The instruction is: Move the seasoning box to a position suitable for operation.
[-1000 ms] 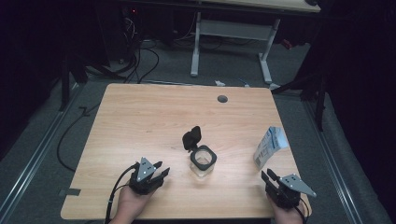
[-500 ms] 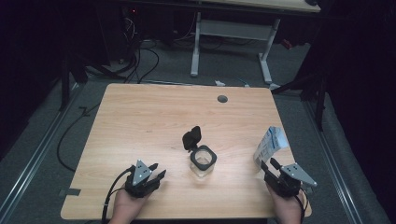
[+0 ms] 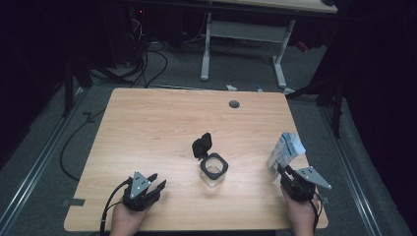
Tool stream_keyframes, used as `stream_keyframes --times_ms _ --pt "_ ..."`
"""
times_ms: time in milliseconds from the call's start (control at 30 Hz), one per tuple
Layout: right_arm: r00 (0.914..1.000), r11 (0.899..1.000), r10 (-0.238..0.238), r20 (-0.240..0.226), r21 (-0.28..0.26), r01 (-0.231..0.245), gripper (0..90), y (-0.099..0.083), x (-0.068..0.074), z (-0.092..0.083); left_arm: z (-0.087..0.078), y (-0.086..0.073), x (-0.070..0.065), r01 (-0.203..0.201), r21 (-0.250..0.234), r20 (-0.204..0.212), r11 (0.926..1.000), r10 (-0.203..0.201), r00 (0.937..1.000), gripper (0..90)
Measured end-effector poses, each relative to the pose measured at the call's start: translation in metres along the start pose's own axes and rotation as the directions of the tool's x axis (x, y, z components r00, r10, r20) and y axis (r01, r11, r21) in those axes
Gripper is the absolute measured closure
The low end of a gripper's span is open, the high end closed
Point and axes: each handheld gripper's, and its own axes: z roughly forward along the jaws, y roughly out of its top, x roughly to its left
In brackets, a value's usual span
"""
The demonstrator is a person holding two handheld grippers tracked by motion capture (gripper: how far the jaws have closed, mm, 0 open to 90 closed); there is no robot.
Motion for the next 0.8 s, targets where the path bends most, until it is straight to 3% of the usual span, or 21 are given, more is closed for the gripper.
stream_keyframes --times_ms 233,300,367,800 --pt "0.9999 1.0 0.016 -0.004 -0.009 -0.016 79.9 -0.003 -0.011 -0.006 0.002 0.001 -0.001 0.0 -0.001 0.008 1.0 0.0 1.0 57.9" --pt "0.9993 0.999 0.035 -0.01 -0.025 -0.035 69.5 -0.004 -0.012 -0.005 0.003 0.001 -0.002 -0.006 0.0 0.013 1.0 0.006 0.9999 57.9" --pt "0.9991 0.999 0.036 -0.021 -0.038 -0.037 67.4 -0.004 -0.013 -0.003 0.003 0.001 -0.002 -0.007 0.002 0.015 1.0 0.007 0.9999 57.8" --pt "0.9981 0.997 0.051 -0.036 -0.059 -0.053 67.8 -0.001 -0.015 0.006 0.0 -0.001 0.0 0.005 -0.007 0.01 1.0 -0.005 0.9999 57.2"
